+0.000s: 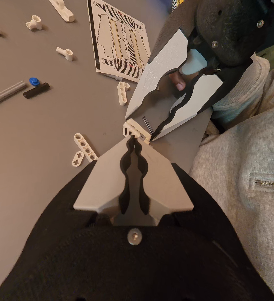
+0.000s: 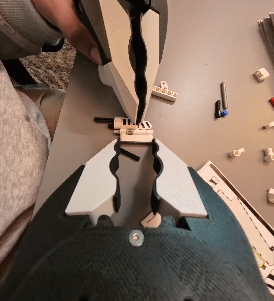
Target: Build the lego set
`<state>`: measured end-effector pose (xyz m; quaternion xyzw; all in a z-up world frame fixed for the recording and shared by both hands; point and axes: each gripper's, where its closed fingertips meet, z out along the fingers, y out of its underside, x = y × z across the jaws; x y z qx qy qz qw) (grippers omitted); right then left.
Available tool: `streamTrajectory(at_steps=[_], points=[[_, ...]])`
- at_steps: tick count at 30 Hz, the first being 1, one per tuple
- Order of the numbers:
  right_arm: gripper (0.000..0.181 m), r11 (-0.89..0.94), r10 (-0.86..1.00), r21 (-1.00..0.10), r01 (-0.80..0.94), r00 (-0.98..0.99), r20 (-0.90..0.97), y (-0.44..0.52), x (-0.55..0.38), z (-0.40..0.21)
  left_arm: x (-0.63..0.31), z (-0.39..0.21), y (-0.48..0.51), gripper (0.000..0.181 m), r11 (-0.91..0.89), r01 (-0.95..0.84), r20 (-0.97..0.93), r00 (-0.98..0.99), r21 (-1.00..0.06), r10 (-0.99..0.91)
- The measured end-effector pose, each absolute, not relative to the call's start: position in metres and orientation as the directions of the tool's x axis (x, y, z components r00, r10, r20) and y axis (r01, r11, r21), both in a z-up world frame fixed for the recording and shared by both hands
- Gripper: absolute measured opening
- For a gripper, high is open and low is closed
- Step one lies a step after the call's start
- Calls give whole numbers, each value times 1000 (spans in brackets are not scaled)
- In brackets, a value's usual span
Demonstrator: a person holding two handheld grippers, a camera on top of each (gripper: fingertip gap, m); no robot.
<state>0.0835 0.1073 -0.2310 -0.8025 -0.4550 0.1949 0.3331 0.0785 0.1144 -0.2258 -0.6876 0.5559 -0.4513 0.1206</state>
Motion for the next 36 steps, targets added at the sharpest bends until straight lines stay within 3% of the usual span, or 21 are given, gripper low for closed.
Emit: streamTrajectory(at_steps=[26, 30, 36], points=[[39, -438, 827, -688, 578, 560, -55, 106, 86, -230, 79, -227, 115, 1, -348, -659, 474, -15, -667, -880], [68, -476, 805, -693, 542, 585, -95, 106, 87, -228, 79, -228, 118, 13, -356, -656, 470, 3, -665, -883], [59, -481, 770, -755, 445, 626, -122, 105, 91, -209, 77, -212, 126, 16, -411, -562, 497, 1, -718, -868]])
